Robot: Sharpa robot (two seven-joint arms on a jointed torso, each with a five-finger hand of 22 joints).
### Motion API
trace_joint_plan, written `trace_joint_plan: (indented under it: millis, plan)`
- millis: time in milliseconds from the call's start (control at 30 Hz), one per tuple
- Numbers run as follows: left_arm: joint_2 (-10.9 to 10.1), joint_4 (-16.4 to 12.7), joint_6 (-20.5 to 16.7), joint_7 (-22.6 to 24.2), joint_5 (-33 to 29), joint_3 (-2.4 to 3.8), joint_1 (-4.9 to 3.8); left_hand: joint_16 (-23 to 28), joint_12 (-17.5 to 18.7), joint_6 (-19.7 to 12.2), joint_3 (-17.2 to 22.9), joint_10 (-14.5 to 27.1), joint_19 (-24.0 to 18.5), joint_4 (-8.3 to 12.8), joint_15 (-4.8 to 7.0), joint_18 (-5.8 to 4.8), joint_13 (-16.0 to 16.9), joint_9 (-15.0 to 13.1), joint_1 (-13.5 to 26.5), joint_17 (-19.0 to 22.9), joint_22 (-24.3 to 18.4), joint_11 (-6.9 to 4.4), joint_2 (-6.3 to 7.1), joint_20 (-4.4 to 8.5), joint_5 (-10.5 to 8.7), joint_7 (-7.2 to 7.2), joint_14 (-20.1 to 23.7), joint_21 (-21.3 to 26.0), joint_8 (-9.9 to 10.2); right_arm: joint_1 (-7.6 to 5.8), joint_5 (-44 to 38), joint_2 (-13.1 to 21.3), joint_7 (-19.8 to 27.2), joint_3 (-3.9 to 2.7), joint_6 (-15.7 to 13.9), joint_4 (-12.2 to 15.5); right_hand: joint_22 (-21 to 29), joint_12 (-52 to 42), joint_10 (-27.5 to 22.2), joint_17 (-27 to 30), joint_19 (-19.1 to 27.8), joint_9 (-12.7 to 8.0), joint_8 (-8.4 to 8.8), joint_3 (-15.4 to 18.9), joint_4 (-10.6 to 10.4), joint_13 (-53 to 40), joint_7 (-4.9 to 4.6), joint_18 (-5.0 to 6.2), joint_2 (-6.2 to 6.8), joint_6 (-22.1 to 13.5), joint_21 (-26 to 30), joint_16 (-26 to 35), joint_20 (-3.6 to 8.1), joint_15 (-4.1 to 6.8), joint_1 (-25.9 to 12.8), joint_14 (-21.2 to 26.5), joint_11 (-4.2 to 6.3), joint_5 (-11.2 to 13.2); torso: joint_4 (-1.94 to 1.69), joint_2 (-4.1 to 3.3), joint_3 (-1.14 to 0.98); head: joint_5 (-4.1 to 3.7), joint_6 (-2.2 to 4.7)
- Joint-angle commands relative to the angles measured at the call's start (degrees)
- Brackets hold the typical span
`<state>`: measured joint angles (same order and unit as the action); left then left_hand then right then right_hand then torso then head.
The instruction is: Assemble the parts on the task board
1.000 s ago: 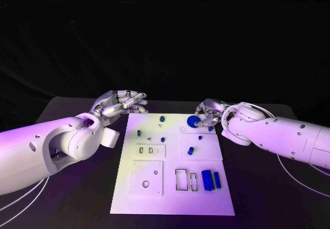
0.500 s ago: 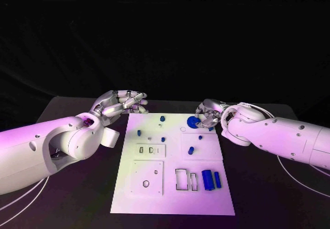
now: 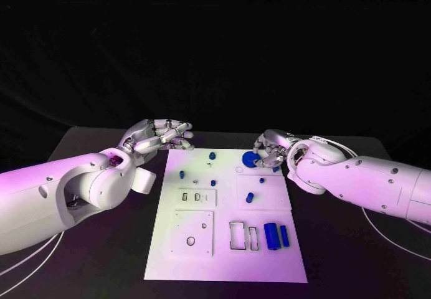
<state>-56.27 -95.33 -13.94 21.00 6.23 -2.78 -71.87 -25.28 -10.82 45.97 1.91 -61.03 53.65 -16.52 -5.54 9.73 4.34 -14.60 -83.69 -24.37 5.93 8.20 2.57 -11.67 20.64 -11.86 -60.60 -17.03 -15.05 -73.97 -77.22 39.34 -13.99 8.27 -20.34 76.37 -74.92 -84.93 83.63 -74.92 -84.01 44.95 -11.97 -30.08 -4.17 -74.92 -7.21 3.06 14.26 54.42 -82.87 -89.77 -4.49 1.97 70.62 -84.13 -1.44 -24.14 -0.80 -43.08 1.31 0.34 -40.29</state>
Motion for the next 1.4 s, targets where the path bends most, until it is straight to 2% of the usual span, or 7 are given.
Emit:
trace_joint_plan:
  millis: [33, 300, 733, 900, 1000, 1100, 1400]
  plan:
    - [0.06, -0.06, 1.20, 0.03, 0.28, 0.05, -0.05, -0.20, 0.20, -0.40, 0.14, 0.00, 0.11, 0.16, 0.11, 0.67, 0.10, -0.07, 0.35, -0.08, -0.08, 0.22, -0.20, -0.18, -0.21, 0.17, 0.37, 0.23, 0.39, -0.02, -1.77, 0.33, -1.28, -0.03, -2.13, 1.16, -7.36, -0.27, 1.37, -15.08, -1.10, 0.01, 0.21, -0.04, -0.41, -8.61, 1.46, -0.81, 0.03, 1.57, -0.37, -0.23, 0.57, 0.33, -0.53, -5.87, 0.09, 0.23, 0.02, 0.02, -0.02, 0.01, 0.05]
    - [0.12, 0.00, 1.35, -0.09, 0.36, 0.05, -0.04, -0.20, 0.23, -0.43, 0.13, -0.01, 0.11, 0.17, 0.11, 0.67, 0.10, -0.07, 0.35, -0.13, -0.09, 0.23, -0.20, -0.19, -0.38, 0.16, 0.41, 0.25, 0.41, -0.13, -2.20, 0.75, -1.86, -0.09, -1.98, 3.38, -7.35, -0.30, 1.40, -15.08, -1.10, -0.02, 0.28, -0.03, -0.49, -8.65, 1.46, -0.81, 0.14, 1.58, -0.35, -0.23, 0.58, 0.34, -0.74, -5.87, 0.09, 0.27, 0.00, 0.01, 0.00, -0.06, 0.19]
    - [0.07, -0.01, 1.42, -0.17, 0.38, 0.04, -0.04, -0.20, 0.25, -0.45, 0.13, -0.01, 0.10, 0.17, 0.10, 0.67, 0.11, -0.08, 0.36, -0.17, -0.11, 0.23, -0.21, -0.19, -0.50, 0.15, 0.43, 0.26, 0.43, -0.16, -2.29, 0.41, -2.24, -0.10, -1.13, 3.25, -7.16, 0.20, 0.90, -15.08, -0.95, -0.42, 1.20, -0.18, -0.62, -8.07, 1.17, -0.75, 0.60, 0.63, -0.11, -0.23, 0.53, 0.22, -1.25, -5.87, -0.11, 0.74, -0.01, -0.04, 0.01, -0.05, 0.22]
    - [0.11, 0.01, 1.43, -0.18, 0.39, 0.04, -0.04, -0.20, 0.25, -0.45, 0.13, -0.01, 0.10, 0.17, 0.10, 0.67, 0.11, -0.08, 0.36, -0.17, -0.11, 0.23, -0.21, -0.19, -0.50, 0.15, 0.43, 0.26, 0.43, -0.15, -1.97, -0.45, -1.46, -0.09, -1.66, 3.31, -6.75, 1.77, -0.77, -15.08, -0.60, -2.07, 4.71, 0.21, -0.90, -6.23, -0.54, -0.64, 1.65, -4.45, 0.42, -0.23, -0.36, -0.98, -2.13, -5.87, -1.58, 1.90, 0.04, -0.07, -0.02, -0.08, 0.34]
    - [0.16, 0.05, 1.47, -0.16, 0.39, 0.04, -0.04, -0.20, 0.25, -0.45, 0.13, -0.01, 0.10, 0.17, 0.10, 0.67, 0.11, -0.08, 0.36, -0.17, -0.11, 0.23, -0.21, -0.19, -0.50, 0.15, 0.43, 0.26, 0.43, -0.15, -1.67, -1.23, -0.98, -0.09, -2.22, 3.34, -6.62, 2.23, -1.40, -15.08, -0.45, -3.34, 6.84, 3.45, -1.34, -5.69, -1.48, -0.57, 1.36, -7.81, 0.68, -0.23, -1.30, -1.88, -2.17, -5.87, -2.54, 5.53, -0.04, -0.07, -0.05, -0.11, 0.41]
    - [0.20, 0.09, 1.50, -0.15, 0.39, 0.04, -0.04, -0.20, 0.25, -0.45, 0.13, -0.01, 0.10, 0.17, 0.10, 0.67, 0.11, -0.08, 0.36, -0.17, -0.11, 0.23, -0.21, -0.19, -0.50, 0.15, 0.43, 0.26, 0.43, -0.15, -1.38, -2.13, -0.67, -0.10, -2.57, 3.12, -6.71, 2.32, -1.67, -15.08, -0.45, -4.72, 7.64, 12.55, -3.64, -5.58, -2.06, -0.53, -0.96, -9.09, 0.82, -0.23, -2.05, -2.47, 0.88, -5.87, -3.13, 7.52, -0.09, -0.08, -0.02, -0.16, 0.42]
    - [0.34, 0.14, 1.58, -0.18, 0.39, 0.04, -0.04, -0.20, 0.25, -0.45, 0.13, -0.01, 0.10, 0.17, 0.10, 0.67, 0.11, -0.08, 0.36, -0.17, -0.11, 0.23, -0.21, -0.19, -0.50, 0.15, 0.43, 0.26, 0.43, -0.15, -0.37, -5.66, -0.22, -0.11, -2.39, 0.87, -6.90, 2.27, -1.67, -15.08, -0.53, -5.50, 7.58, 15.18, -5.69, -5.64, -2.14, -0.55, -1.81, -9.12, 0.79, -0.23, -2.14, -2.57, 3.42, -5.87, -3.20, 6.26, -0.04, -0.10, 0.04, -0.15, 0.67]
